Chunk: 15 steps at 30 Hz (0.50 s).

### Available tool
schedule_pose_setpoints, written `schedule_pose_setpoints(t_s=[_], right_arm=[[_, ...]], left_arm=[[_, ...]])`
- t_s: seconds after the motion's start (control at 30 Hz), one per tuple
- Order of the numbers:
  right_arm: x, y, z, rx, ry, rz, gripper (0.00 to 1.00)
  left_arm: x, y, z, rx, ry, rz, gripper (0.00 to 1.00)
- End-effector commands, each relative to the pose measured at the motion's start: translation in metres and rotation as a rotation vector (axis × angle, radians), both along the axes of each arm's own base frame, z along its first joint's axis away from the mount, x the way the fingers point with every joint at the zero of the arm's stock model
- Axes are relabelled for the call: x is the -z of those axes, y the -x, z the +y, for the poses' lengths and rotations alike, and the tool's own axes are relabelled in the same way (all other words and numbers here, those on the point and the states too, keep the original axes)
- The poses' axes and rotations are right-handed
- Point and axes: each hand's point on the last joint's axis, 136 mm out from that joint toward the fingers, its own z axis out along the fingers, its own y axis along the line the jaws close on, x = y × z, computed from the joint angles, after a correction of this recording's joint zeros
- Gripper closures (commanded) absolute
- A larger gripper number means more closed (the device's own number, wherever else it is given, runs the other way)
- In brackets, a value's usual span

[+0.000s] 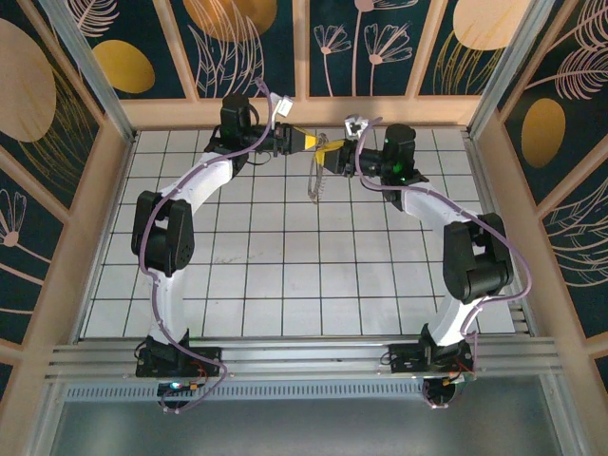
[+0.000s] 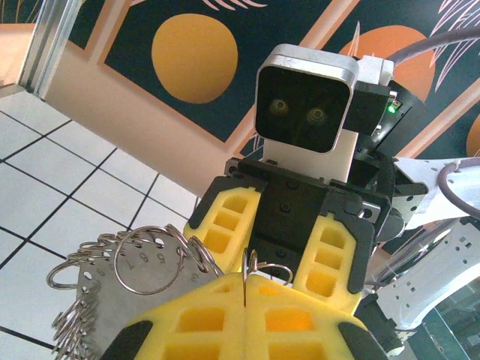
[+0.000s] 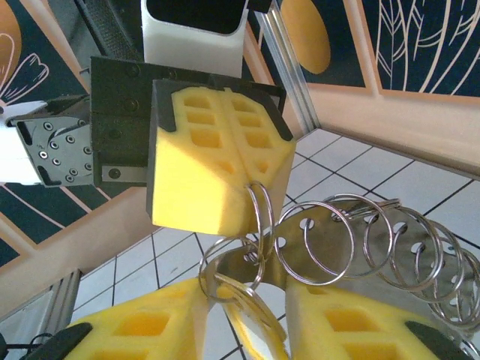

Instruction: Put the keys on the keyring

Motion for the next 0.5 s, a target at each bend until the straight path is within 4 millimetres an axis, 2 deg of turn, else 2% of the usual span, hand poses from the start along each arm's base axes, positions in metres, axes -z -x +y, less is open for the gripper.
schedule_pose_setpoints(t_s=[0.0, 0.3, 0.47], right_arm=[[-0.006, 0.003, 0.001, -0.051, -0.007, -0.035, 0.70], [0.001, 0.012, -0.003, -0.056, -0.009, -0.015, 0.73], [0.004, 0.014, -0.004, -0.058, -0.012, -0.009, 0.89]], left_arm=[[-0.024, 0.009, -0.002, 0.034, 0.024, -0.082, 1.00], [-0.029, 0.004, -0.002, 0.012, 0.025, -0.091, 1.00], [-0.030, 0.001, -0.002, 0.000, 0.025, -0.090, 1.00]])
